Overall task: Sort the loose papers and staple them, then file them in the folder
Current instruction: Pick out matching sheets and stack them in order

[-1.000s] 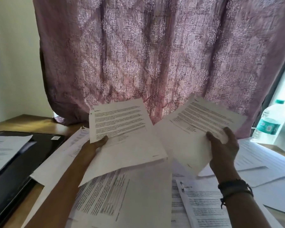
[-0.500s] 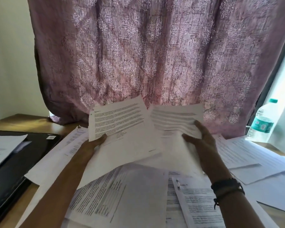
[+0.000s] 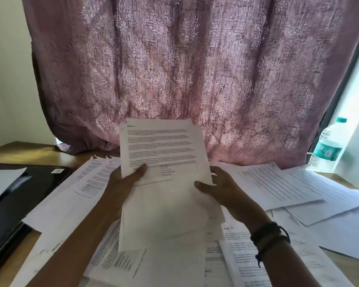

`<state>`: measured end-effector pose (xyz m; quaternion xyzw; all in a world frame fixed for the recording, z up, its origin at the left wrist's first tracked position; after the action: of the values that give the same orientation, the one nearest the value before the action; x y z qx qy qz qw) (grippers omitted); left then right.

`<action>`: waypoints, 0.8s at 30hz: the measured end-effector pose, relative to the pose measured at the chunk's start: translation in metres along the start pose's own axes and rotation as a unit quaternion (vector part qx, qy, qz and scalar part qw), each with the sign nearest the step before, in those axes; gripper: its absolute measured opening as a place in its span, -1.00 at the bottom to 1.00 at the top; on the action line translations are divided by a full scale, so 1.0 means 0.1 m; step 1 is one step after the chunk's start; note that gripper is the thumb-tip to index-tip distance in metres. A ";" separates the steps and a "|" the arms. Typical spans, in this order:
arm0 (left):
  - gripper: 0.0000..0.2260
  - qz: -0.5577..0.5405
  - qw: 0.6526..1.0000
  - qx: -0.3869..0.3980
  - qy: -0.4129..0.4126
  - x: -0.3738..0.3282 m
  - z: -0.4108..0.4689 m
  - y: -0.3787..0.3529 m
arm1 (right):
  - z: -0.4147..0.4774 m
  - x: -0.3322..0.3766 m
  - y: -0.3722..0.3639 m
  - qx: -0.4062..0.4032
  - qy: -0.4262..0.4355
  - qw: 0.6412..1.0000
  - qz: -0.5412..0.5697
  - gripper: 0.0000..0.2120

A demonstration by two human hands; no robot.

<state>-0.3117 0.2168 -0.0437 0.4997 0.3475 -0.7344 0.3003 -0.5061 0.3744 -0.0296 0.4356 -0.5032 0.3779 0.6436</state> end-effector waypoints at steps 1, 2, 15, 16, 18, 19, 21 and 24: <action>-0.82 0.021 0.999 -0.018 -0.027 -0.02 -0.01 -0.01 | 0.00 0.00 -0.02 -0.013 0.023 0.999 -0.047 -0.62; -0.82 0.039 0.997 -0.035 -0.047 -0.06 -0.02 -0.03 | 0.03 -0.01 -0.03 -0.044 0.051 0.995 -0.072 -0.63; -0.81 0.131 0.990 0.044 -0.007 0.10 -0.08 -0.04 | 0.06 -0.19 -0.08 -0.121 0.116 0.974 -0.149 -0.40; -0.83 0.112 0.993 0.046 0.003 0.08 -0.08 -0.03 | 0.06 -0.18 -0.05 -0.124 0.117 0.976 -0.139 -0.43; -0.76 0.050 0.995 0.074 0.032 0.03 -0.07 0.00 | 0.06 -0.13 0.00 -0.111 0.105 0.985 -0.079 -0.52; -0.71 0.019 0.995 0.084 0.055 0.00 -0.06 0.03 | 0.05 -0.10 0.02 -0.096 0.093 0.990 -0.038 -0.55; -0.68 -0.029 0.990 0.098 0.097 -0.03 -0.04 0.08 | 0.02 -0.08 0.06 -0.054 0.069 0.996 0.030 -0.56; -0.61 -0.065 0.981 0.126 0.131 0.00 -0.04 0.13 | -0.01 -0.10 0.06 0.009 0.019 1.000 0.015 -0.57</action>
<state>-0.2995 0.2128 -0.0476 0.6016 0.3199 -0.7187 0.1384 -0.5133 0.3768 -0.0382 0.4268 -0.4937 0.4003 0.6434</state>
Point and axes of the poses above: each hand's wrist, its own z-axis towards the middle knuckle, its own y-axis out of the back of the hand, x = y × z, the point moved 1 cm from there along z, towards the middle knuckle, and after that the axes turned 6 degrees about x, right-handed, at the moved point
